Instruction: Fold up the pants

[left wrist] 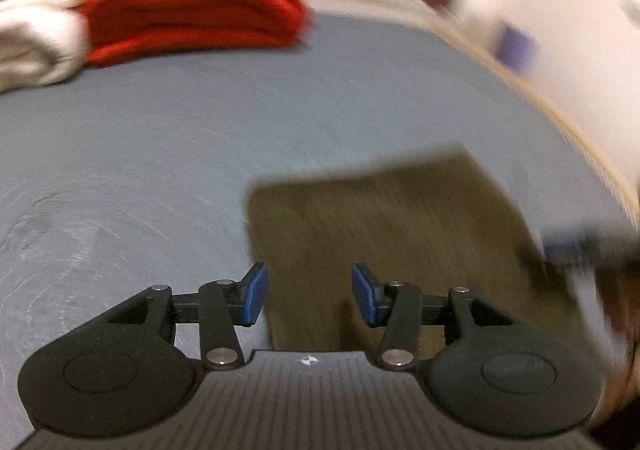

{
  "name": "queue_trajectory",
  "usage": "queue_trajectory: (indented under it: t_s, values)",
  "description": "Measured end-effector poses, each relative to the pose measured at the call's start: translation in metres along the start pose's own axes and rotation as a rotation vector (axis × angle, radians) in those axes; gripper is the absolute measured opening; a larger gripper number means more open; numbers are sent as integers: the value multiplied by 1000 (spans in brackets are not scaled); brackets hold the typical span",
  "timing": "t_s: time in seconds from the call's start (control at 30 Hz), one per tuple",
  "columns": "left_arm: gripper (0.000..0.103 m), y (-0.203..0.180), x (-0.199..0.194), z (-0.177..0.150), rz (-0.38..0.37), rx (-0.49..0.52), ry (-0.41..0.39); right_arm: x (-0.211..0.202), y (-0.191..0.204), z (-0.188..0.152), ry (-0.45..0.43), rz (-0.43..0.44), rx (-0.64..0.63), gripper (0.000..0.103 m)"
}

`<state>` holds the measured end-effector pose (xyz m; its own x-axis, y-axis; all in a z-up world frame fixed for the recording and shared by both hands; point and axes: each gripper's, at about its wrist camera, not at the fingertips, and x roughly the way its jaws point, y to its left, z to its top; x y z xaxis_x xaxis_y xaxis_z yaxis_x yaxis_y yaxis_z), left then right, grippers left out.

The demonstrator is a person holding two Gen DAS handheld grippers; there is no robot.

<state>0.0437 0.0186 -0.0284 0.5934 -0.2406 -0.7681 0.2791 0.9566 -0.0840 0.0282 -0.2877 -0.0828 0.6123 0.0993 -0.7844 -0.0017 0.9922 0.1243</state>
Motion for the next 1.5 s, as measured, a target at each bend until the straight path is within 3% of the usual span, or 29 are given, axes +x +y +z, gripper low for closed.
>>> queue_trajectory:
  t_s: [0.03,0.1,0.23,0.33,0.4,0.53,0.6,0.63,0.73,0.8,0.83,0.93,1.13,1.2,1.27,1.37,1.43,1.47,1.5]
  values:
    - [51,-4,5,-13,-21,57,55,-2,0,1,3,-1,-1,81]
    - [57,-12,24,-45,10,159,164,-7,2,-2,10,-6,0,81]
    - [55,-7,6,-47,-4,92,135,-7,3,-9,35,-7,-1,81]
    - [56,-20,-19,-49,-66,141,47,-12,4,-13,58,-7,-12,81]
    - [56,-29,-18,-60,-98,182,77,-18,4,-15,73,16,-1,81]
    - [58,-52,33,-105,51,391,316,-24,6,-24,131,58,-37,78]
    - [53,-57,31,-107,56,400,269,-24,4,-29,163,71,-49,69]
    - [50,-57,24,-103,59,394,276,-22,0,-30,174,78,-34,68]
    - [51,-47,-22,-89,70,313,173,-22,-4,-31,174,76,0,68]
    - [78,-46,-53,-81,71,259,100,-27,2,-33,152,49,-8,71]
    - [85,-48,-65,-79,85,230,77,-30,6,-33,143,29,-11,73]
    - [90,-56,-97,-74,127,119,18,-48,15,-29,111,-52,8,79]
    - [103,-74,-132,-59,216,-145,-134,-121,27,-3,-80,-76,184,102]
    - [103,-75,-126,-52,246,-254,-121,-144,34,-2,-144,-51,227,102]
    - [103,-73,-114,-57,215,-311,-106,-162,43,-7,-199,-42,227,102]
    - [103,-77,-95,-63,204,-347,4,-168,57,-28,-277,-45,172,102]
    - [103,-83,-91,-60,201,-309,-19,-157,59,-48,-321,-59,145,102]
    - [103,-87,-87,-56,230,-270,-24,-145,59,-55,-298,-89,145,102]
    - [103,-89,-83,-53,258,-240,-28,-130,56,-57,-204,-143,172,102]
